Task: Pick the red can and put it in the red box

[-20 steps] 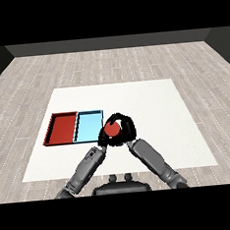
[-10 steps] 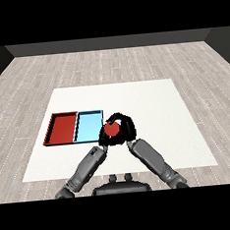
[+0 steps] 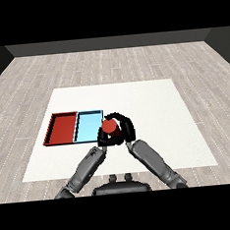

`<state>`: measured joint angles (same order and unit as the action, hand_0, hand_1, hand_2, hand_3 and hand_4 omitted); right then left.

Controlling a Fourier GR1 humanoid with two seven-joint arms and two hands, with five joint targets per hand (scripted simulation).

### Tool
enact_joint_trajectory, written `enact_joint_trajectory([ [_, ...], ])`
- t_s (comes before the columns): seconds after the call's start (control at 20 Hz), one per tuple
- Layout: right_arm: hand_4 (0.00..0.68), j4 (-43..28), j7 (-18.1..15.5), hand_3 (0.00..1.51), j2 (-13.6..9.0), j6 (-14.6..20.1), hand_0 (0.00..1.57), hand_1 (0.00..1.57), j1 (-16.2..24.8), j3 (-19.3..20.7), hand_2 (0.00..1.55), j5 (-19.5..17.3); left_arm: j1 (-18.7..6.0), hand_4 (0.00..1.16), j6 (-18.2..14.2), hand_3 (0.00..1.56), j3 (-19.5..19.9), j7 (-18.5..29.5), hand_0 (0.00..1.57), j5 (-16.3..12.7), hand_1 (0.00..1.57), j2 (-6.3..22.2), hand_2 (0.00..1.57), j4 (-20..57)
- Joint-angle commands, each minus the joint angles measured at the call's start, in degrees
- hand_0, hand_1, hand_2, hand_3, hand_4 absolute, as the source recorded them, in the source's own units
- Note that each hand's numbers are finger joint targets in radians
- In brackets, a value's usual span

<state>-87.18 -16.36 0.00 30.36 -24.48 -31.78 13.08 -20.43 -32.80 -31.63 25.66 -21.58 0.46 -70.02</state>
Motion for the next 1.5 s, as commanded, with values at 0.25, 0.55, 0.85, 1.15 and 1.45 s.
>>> enact_joint_trajectory([
  [0.25, 0.000, 2.85, 4.36, 0.00, -0.01, -1.87, 0.00, 0.00, -2.11, 2.63, 0.00, -1.44, -7.47, 1.14, -0.06, 1.51, 3.69, 3.06, 1.57, -3.84, 1.57, -0.43, 1.57, 6.46],
  [0.55, 0.000, 0.77, 2.89, 0.00, -0.01, 2.07, 0.00, 0.00, 2.23, -0.95, 0.00, -1.72, -1.13, 1.14, -1.88, 1.50, 2.08, -0.97, 1.57, 2.34, 1.57, -0.43, 1.57, -3.46],
  [0.85, 0.000, -0.03, 2.75, 0.00, -0.01, -1.77, 0.00, 0.00, 3.64, 2.75, 0.00, -2.33, -2.33, 1.13, -7.26, 1.48, -2.10, 0.14, 1.57, -0.68, 1.57, -0.44, 1.57, -1.44],
  [1.15, 0.000, -10.39, 4.91, 0.00, -3.00, -7.75, 0.00, 0.00, 10.31, 5.54, 0.00, -0.90, 0.56, 1.13, -3.56, 1.46, 4.74, -1.92, 1.57, 4.90, 1.57, 0.21, 1.56, -3.90],
  [1.45, 0.000, -19.68, 5.86, 0.00, -9.41, -13.66, 0.00, 0.00, 16.29, 13.97, 0.00, 5.31, 0.44, 1.13, -2.19, 1.47, 7.32, -1.77, 1.57, 6.77, 1.57, 1.69, 1.57, -4.20],
])
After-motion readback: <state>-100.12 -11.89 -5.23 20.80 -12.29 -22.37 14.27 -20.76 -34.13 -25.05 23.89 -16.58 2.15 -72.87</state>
